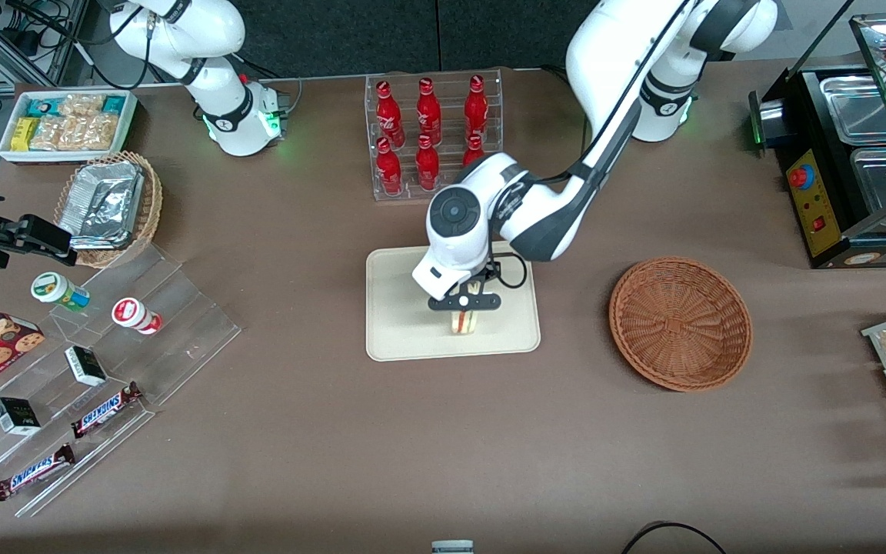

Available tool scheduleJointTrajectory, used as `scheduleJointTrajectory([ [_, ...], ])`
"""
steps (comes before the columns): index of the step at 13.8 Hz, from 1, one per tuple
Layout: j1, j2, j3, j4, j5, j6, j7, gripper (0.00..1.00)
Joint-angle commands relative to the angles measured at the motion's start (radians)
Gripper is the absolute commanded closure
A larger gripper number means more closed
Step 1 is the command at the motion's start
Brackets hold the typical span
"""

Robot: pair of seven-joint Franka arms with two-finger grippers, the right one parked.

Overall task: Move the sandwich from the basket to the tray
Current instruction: 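Carry the sandwich with the left gripper over the cream tray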

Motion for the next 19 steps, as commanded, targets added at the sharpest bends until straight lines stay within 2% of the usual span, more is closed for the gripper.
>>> scheduleJointTrajectory([
  [1, -0.03, 0.04, 0.016, 0.054, 0.023, -0.038, -0.051, 1.0],
  [9, -0.059, 0.1, 0.016, 0.054, 0.038, -0.013, -0.057, 1.0],
  [11, -0.054, 0.098, 0.016, 0.056, 0.037, -0.01, -0.037, 0.27],
  [12, -0.054, 0.098, 0.016, 0.06, 0.037, -0.01, -0.037, 0.0],
  [17, -0.045, 0.069, 0.022, 0.112, 0.038, -0.024, -0.019, 0.0],
  [19, 0.005, 0.044, 0.021, 0.112, 0.035, -0.038, 0.053, 0.0],
])
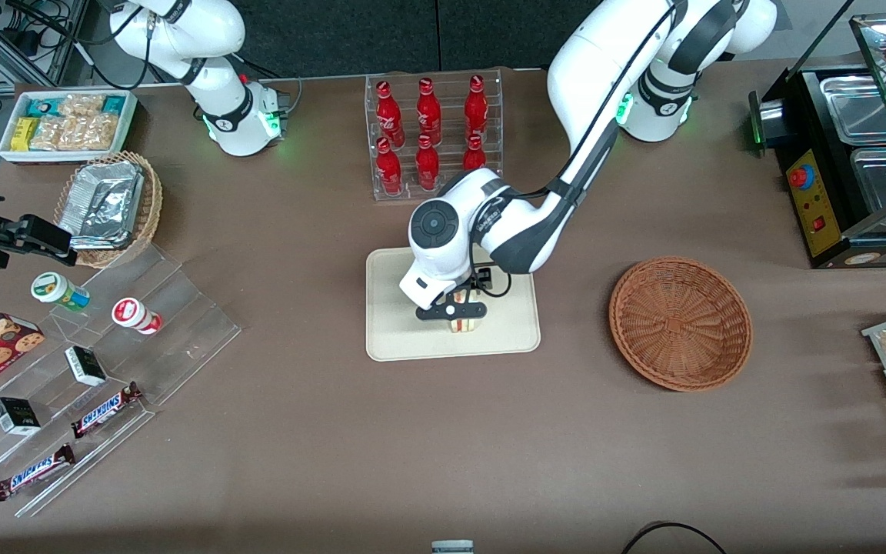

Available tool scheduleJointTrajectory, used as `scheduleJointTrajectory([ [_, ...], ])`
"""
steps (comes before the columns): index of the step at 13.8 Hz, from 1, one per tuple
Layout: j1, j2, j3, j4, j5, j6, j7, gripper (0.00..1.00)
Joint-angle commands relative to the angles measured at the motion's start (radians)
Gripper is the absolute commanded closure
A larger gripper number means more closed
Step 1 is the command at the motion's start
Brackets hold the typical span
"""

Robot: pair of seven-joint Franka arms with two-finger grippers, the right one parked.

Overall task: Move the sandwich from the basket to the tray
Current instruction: 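Lower the sandwich onto the tray and open the left gripper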

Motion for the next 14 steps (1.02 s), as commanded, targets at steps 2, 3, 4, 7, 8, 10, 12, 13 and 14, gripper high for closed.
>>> scheduleJointTrajectory([
  [2, 0.077, -0.062, 0.001, 0.005, 0.013, -0.068, 0.167, 0.0],
  [3, 0.103, -0.084, 0.001, -0.002, 0.012, -0.083, 0.242, 0.0],
  [4, 0.135, -0.111, 0.001, -0.013, 0.013, -0.111, 0.268, 0.0],
  [7, 0.239, -0.177, -0.002, -0.031, 0.001, -0.185, 0.285, 0.0],
  [8, 0.273, -0.214, -0.002, -0.057, -0.003, -0.185, 0.311, 0.0],
  [10, 0.362, -0.288, -0.003, -0.128, -0.008, -0.181, 0.403, 0.0],
  [12, 0.434, -0.354, -0.003, -0.191, -0.034, -0.181, 0.498, 0.0],
  [13, 0.461, -0.387, -0.003, -0.229, -0.036, -0.178, 0.531, 0.0],
  [14, 0.486, -0.418, -0.003, -0.263, -0.036, -0.175, 0.557, 0.0],
])
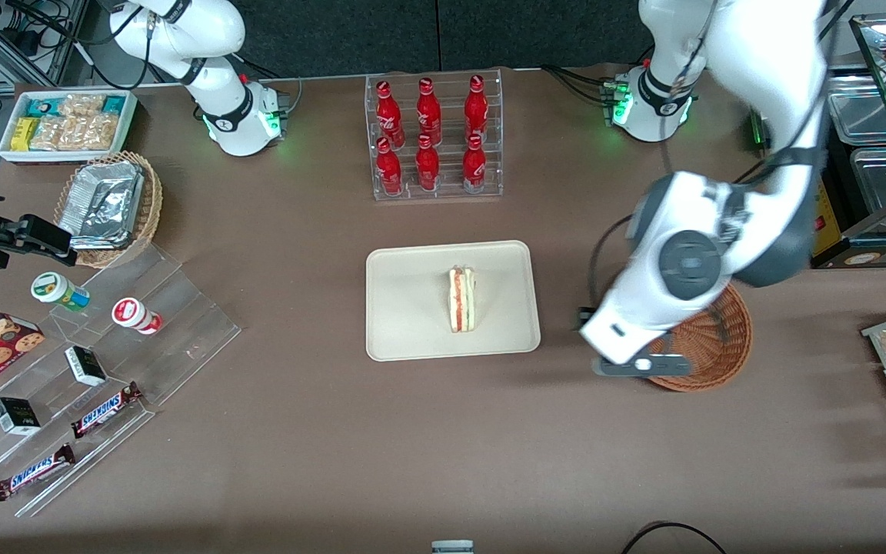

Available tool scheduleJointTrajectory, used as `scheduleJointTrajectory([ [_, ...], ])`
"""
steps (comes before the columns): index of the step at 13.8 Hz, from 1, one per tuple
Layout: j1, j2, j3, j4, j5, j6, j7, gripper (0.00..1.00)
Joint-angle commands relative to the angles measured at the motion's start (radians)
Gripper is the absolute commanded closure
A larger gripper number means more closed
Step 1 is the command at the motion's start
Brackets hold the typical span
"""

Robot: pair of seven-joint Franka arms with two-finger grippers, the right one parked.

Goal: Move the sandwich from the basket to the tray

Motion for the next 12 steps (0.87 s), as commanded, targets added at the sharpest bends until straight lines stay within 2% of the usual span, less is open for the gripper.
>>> scheduleJointTrajectory([
  [1, 0.05, -0.13, -0.01, -0.151, -0.015, 0.012, 0.057, 0.0],
  [4, 0.099, -0.244, -0.016, -0.255, -0.015, 0.012, 0.059, 0.0],
  [6, 0.134, -0.353, -0.016, -0.326, -0.056, -0.004, 0.075, 0.0],
  [9, 0.141, -0.443, -0.009, -0.325, -0.064, -0.132, 0.092, 0.0],
  [12, 0.183, -0.511, -0.007, -0.302, -0.067, -0.258, 0.218, 0.0],
])
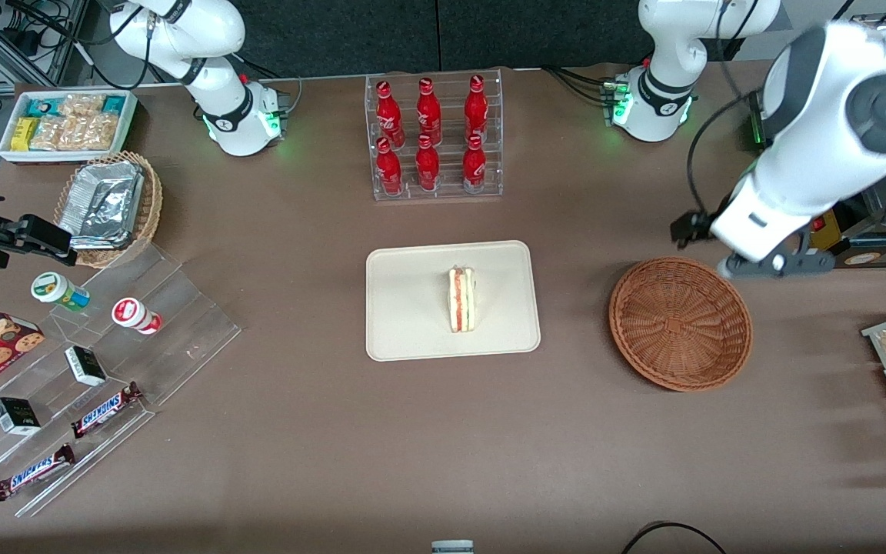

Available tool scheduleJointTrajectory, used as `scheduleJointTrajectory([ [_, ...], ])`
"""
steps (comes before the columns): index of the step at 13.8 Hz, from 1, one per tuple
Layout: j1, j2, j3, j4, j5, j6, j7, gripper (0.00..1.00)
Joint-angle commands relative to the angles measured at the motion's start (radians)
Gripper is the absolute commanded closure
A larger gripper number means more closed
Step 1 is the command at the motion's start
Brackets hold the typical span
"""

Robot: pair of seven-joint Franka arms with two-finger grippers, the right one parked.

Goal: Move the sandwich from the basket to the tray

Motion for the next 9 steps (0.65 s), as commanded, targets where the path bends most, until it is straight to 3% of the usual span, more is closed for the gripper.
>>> scheduleJointTrajectory([
  [1, 0.054, -0.073, -0.004, -0.008, -0.018, -0.066, 0.096, 0.0],
  [9, 0.045, -0.043, 0.079, 0.078, -0.01, -0.054, 0.185, 0.0],
])
